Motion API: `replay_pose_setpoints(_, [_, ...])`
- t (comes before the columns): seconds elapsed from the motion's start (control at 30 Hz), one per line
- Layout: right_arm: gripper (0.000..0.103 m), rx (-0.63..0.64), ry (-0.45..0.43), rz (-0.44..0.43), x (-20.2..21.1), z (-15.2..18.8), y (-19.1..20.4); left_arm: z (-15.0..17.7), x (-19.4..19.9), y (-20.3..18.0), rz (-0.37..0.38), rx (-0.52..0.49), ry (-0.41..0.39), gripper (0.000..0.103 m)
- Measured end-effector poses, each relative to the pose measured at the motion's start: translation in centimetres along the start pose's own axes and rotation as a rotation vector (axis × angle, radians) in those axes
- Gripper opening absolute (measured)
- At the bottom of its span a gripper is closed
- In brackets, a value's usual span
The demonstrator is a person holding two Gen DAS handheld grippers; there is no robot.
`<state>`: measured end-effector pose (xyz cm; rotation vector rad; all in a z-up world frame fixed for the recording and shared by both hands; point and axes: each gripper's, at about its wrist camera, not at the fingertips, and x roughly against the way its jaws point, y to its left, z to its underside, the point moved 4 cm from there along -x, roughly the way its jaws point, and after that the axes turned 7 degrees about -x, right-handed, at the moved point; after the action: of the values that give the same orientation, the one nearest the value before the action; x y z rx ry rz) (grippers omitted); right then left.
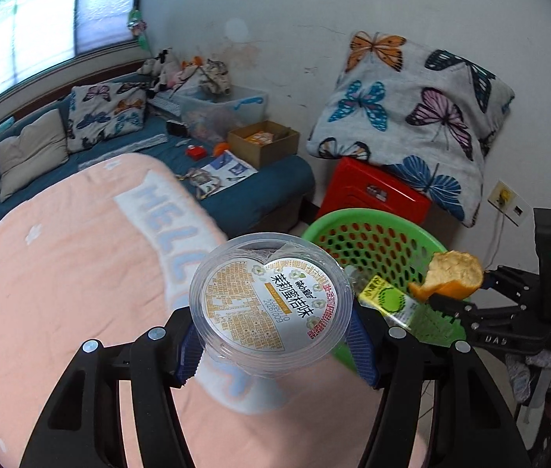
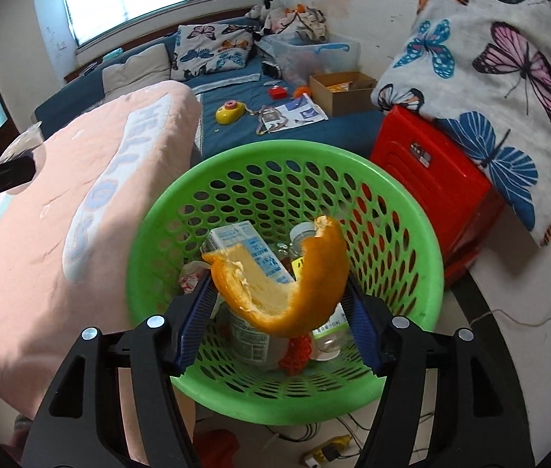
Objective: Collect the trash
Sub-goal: 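Drop the orange peel into the basket with the right gripper while the left drops the dessert cup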
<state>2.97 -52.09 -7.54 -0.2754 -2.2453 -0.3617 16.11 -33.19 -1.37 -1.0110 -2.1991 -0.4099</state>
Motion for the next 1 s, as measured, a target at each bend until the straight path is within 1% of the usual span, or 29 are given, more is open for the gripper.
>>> replay_pose_setpoints(0.1, [0.071,-0.013,-0.021,-0.008,0.8,0.1,-0.4,-0.8,-0.7,-1.5,0.014,-0.024,0.001,0.06])
replay_pose_setpoints(0.33, [0.072,-0.039,-0.066,-0.016,3.2,0.4,-1.4,-2.0,-2.4,-4.4,0.051,-0.051,0.012,0.06])
replay_pose_setpoints(0.5, [0.073,-0.043,-0.075,-0.017,4.3,1.3,-1.6,-2.2,-3.7,-6.0,0.068,-0.065,0.033,0.061])
replay_pose_setpoints(0.73, [0.073,-0.057,-0.09,-0.015,5.2,2.0,-2.1,-2.6,-4.5,-7.9,0.106,-0.069,0.045,0.062])
replay_pose_setpoints(0.83, [0.073,-0.065,-0.098,-0.017,5.5,2.0,-2.3,-2.6,-4.7,-8.6,0.114,-0.079,0.046,0.065])
replay_pose_setpoints(0.87, [0.073,-0.067,-0.1,-0.017,5.5,2.1,-2.3,-2.7,-4.7,-8.8,0.115,-0.078,0.046,0.07])
replay_pose_setpoints(0.93, [0.073,-0.071,-0.099,-0.018,5.6,2.1,-2.4,-2.7,-4.7,-9.0,0.12,-0.08,0.041,0.071])
replay_pose_setpoints(1.0, [0.073,-0.07,-0.099,-0.017,5.6,2.2,-2.3,-2.7,-4.6,-9.1,0.125,-0.08,0.039,0.078])
